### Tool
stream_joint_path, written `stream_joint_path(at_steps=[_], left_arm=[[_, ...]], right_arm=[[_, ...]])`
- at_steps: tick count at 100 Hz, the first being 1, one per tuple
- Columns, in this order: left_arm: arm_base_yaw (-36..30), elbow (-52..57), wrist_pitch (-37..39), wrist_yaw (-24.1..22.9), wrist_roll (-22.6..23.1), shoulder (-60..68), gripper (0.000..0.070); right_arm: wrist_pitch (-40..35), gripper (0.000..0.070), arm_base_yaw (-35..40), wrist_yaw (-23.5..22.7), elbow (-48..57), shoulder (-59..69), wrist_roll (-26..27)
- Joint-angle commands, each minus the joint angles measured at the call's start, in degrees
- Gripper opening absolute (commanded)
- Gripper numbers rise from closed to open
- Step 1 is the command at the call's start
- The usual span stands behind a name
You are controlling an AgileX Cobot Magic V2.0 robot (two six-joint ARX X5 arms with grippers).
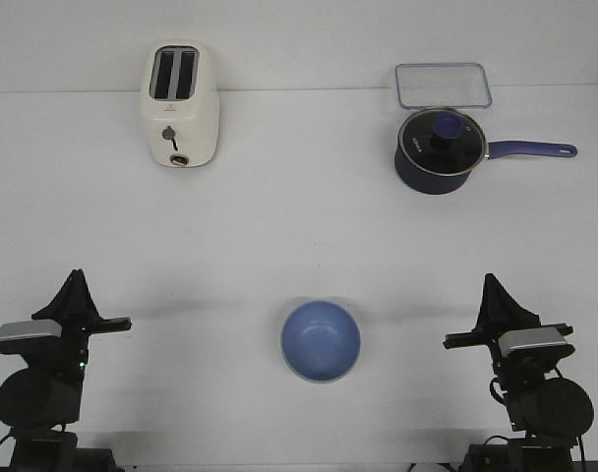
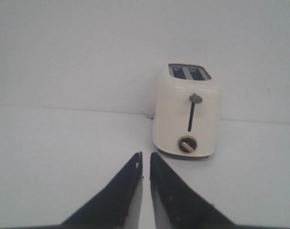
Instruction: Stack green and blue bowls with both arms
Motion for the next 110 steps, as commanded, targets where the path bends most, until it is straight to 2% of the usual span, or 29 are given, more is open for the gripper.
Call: stream_joint_path(at_steps=[1,17,29,42,110], left_arm=[[0.6,-2.4,0.3,0.0,0.3,-1.5,0.0012],[2.1,-10.8,0.2,0.5,-1.8,-8.8,0.0012],[2.8,-15.9,0.1,3.8,-1.0,-15.3,0.0012],[2.8,-19.2,0.3,3.8,-1.0,-18.9,0.0012],[2.9,-20.0,-0.7,4.2,-0.8,-18.9,0.0014]], right_arm=[[0.8,0.0000,0.0,0.2,0.1,-0.1,0.3],[0.8,0.0000,0.0,0.2,0.1,-0.1,0.3],[0.8,0.0000,0.0,0.2,0.1,-0.1,0.3],[0.8,0.0000,0.0,0.2,0.1,-0.1,0.3],[0.8,0.0000,0.0,0.2,0.1,-0.1,0.3]])
